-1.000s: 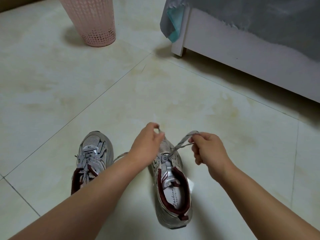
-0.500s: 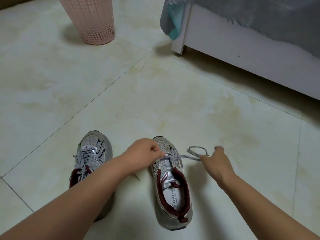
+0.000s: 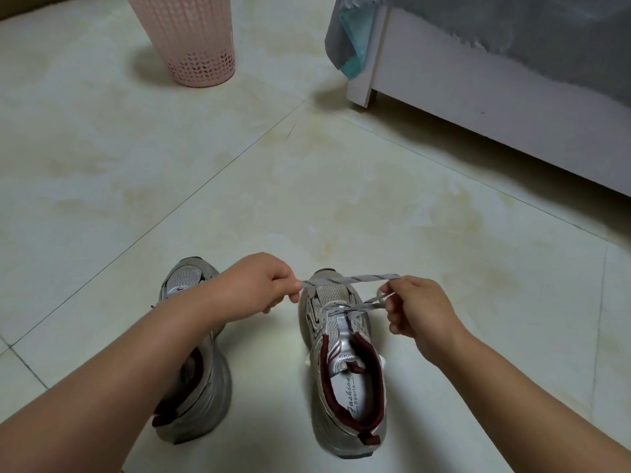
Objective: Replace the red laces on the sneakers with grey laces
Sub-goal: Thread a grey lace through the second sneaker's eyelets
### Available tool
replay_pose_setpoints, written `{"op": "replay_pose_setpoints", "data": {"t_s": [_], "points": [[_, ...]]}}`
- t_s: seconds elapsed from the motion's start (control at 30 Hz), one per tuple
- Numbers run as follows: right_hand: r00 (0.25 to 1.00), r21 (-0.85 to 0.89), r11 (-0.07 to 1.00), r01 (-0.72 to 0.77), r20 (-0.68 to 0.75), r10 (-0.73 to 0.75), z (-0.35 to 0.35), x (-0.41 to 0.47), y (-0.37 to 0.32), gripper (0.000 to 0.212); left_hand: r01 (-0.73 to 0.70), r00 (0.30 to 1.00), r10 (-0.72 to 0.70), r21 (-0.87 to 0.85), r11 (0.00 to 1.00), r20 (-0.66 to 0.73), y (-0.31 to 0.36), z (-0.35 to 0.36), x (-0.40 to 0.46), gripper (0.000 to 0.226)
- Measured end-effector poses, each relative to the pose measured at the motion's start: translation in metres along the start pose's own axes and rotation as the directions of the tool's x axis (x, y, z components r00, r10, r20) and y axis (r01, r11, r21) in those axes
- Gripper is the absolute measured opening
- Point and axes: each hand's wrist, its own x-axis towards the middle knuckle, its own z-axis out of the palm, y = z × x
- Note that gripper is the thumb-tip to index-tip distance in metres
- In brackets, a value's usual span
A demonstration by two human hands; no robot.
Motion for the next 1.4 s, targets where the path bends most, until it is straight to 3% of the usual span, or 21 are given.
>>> {"op": "replay_pose_setpoints", "data": {"t_s": [0.07, 0.1, 0.13, 0.17, 0.23, 0.27, 0.33, 0.4, 0.47, 0.6, 0.7, 0.77, 0.83, 0.93, 1.0, 1.07, 1.17, 1.23, 1.33, 1.4], "points": [[0.999, -0.013, 1.0, -0.013, -0.042, 0.012, -0.003, 0.001, 0.003, 0.013, 0.043, 0.999, -0.042, -0.027, 0.999, 0.031, -0.005, 0.0, -0.001, 0.032], [0.997, -0.121, 0.992, 0.028, -0.068, -0.036, -0.002, 0.0, 0.004, 0.013, 0.042, 0.999, -0.04, -0.043, 0.998, 0.034, -0.005, 0.002, -0.002, 0.032], [0.988, -0.283, 0.954, 0.102, -0.083, -0.13, 0.0, -0.002, 0.004, 0.027, 0.027, 0.999, -0.024, -0.059, 0.998, 0.037, -0.003, 0.005, -0.002, 0.033], [0.964, -0.446, 0.869, 0.215, -0.043, -0.261, 0.002, -0.005, 0.001, 0.044, 0.004, 0.999, 0.0, -0.079, 0.997, 0.046, -0.001, 0.009, -0.002, 0.032], [0.869, -0.646, 0.607, 0.462, 0.194, -0.456, 0.012, -0.016, -0.007, 0.065, -0.04, 0.996, 0.052, -0.146, 0.989, 0.078, 0.007, 0.017, -0.001, 0.032], [0.822, -0.679, 0.491, 0.546, 0.32, -0.471, 0.02, -0.02, -0.01, 0.063, -0.052, 0.994, 0.07, -0.192, 0.98, 0.089, 0.01, 0.02, 0.0, 0.032], [0.787, -0.71, 0.365, 0.603, 0.451, -0.421, 0.032, -0.024, -0.013, 0.032, -0.061, 0.993, 0.085, -0.259, 0.964, 0.082, 0.015, 0.025, 0.003, 0.034], [0.805, -0.747, 0.346, 0.567, 0.414, -0.426, 0.036, -0.023, -0.016, 0.012, -0.053, 0.996, 0.071, -0.273, 0.961, 0.058, 0.016, 0.029, 0.005, 0.032], [0.824, -0.786, 0.349, 0.511, 0.332, -0.458, 0.032, -0.018, -0.018, 0.018, -0.038, 0.998, 0.05, -0.234, 0.972, 0.045, 0.012, 0.029, 0.007, 0.027], [0.829, -0.693, 0.543, 0.474, 0.143, -0.541, 0.016, -0.007, -0.026, 0.017, -0.101, 0.994, 0.097, 0.113, 0.988, 0.046, -0.003, 0.03, 0.009, 0.019], [0.818, -0.648, 0.588, 0.485, 0.099, -0.566, 0.016, 0.001, -0.031, 0.019, -0.148, 0.989, 0.145, 0.212, 0.966, 0.029, -0.01, 0.034, 0.015, 0.026], [0.815, -0.655, 0.576, 0.489, 0.109, -0.569, 0.021, 0.004, -0.034, 0.017, -0.131, 0.991, 0.134, 0.153, 0.98, -0.009, -0.012, 0.038, 0.02, 0.032], [0.824, -0.699, 0.534, 0.476, 0.141, -0.55, 0.027, 0.006, -0.034, 0.012, -0.044, 0.997, 0.04, -0.065, 0.997, -0.067, -0.014, 0.046, 0.025, 0.034], [0.811, -0.79, 0.447, 0.42, 0.107, -0.575, 0.032, 0.003, -0.024, 0.055, 0.097, 0.988, -0.144, -0.478, 0.873, -0.063, -0.018, 0.06, 0.028, 0.023], [0.731, -0.775, 0.414, 0.478, 0.09, -0.677, 0.034, -0.004, -0.014, 0.055, 0.144, 0.977, -0.209, -0.568, 0.811, -0.05, -0.021, 0.07, 0.029, 0.024], [0.706, -0.778, 0.364, 0.511, 0.139, -0.695, 0.035, -0.006, 0.001, 0.04, 0.168, 0.968, -0.246, -0.601, 0.781, -0.049, -0.024, 0.076, 0.029, 0.028], [0.805, -0.848, 0.269, 0.457, 0.265, -0.531, 0.035, -0.003, 0.02, 0.018, 0.175, 0.965, -0.256, -0.603, 0.778, -0.051, -0.027, 0.077, 0.03, 0.02], [0.853, -0.875, 0.223, 0.43, 0.313, -0.418, 0.034, 0.001, 0.031, 0.015, 0.166, 0.969, -0.241, -0.58, 0.798, -0.054, -0.029, 0.075, 0.032, 0.02], [0.872, -0.865, 0.254, 0.432, 0.328, -0.364, 0.035, 0.004, 0.041, 0.013, 0.159, 0.969, -0.235, -0.53, 0.833, -0.078, -0.028, 0.076, 0.034, 0.024], [0.884, -0.841, 0.333, 0.425, 0.306, -0.354, 0.037, 0.006, 0.043, 0.011, 0.137, 0.964, -0.209, -0.371, 0.919, -0.162, -0.028, 0.079, 0.036, 0.028]]}}
